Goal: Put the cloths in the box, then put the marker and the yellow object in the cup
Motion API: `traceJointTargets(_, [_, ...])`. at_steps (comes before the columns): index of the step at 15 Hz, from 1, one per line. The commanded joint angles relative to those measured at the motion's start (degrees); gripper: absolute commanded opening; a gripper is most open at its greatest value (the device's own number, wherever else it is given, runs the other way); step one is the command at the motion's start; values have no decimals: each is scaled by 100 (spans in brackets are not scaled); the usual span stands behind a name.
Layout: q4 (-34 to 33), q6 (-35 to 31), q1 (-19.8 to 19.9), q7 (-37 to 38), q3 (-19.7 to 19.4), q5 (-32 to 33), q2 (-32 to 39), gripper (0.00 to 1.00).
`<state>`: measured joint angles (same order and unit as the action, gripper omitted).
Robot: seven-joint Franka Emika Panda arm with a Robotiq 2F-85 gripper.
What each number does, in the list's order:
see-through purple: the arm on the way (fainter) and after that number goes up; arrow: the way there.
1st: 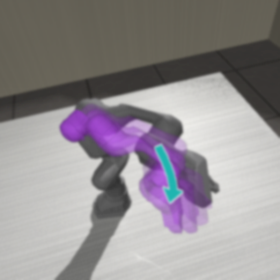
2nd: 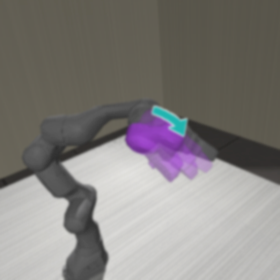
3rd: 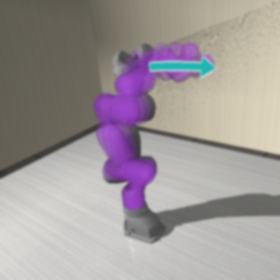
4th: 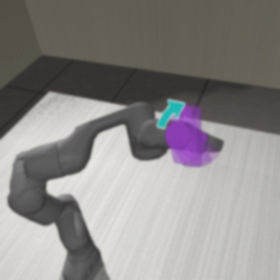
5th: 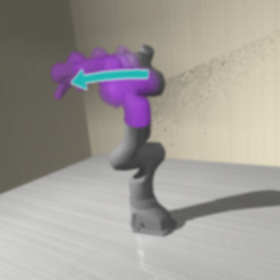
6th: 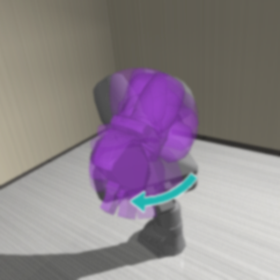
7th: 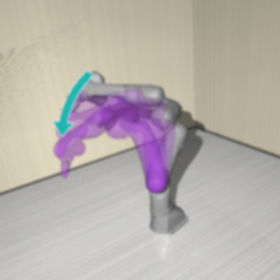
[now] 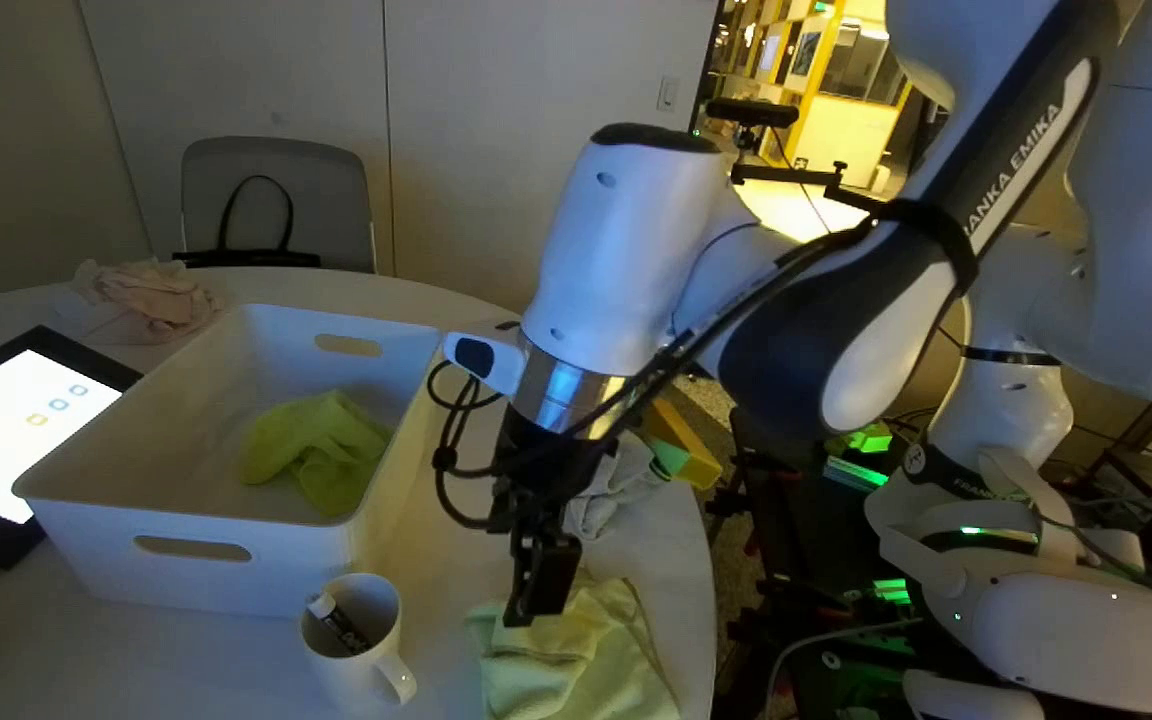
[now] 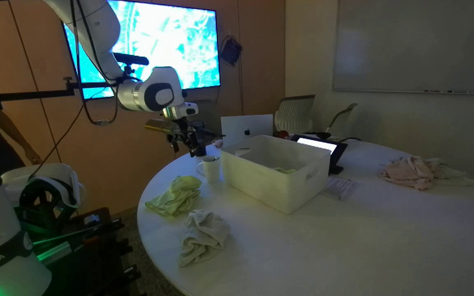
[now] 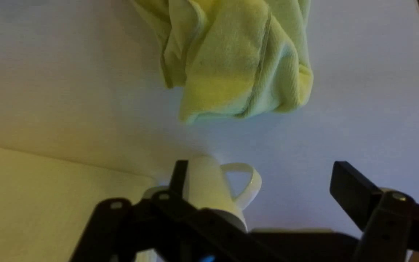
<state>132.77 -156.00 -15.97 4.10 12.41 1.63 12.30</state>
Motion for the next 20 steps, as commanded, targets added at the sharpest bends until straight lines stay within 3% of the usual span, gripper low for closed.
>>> traceJointTargets(1, [-142,871,496,-547,185,-1065,-110,100])
traceJointTargets(6, [-26,1602,1048,-770,-2,-2464,-96,100])
traceJointTargets(11, [213,1887,1451,-806,-202,-3650,-74,100])
traceJointTargets(16, [458,1947,1529,-631,-460,-4116,-41,100])
traceJointTargets(20, [707,1877,1568,-399,-723,-4103,-96,100])
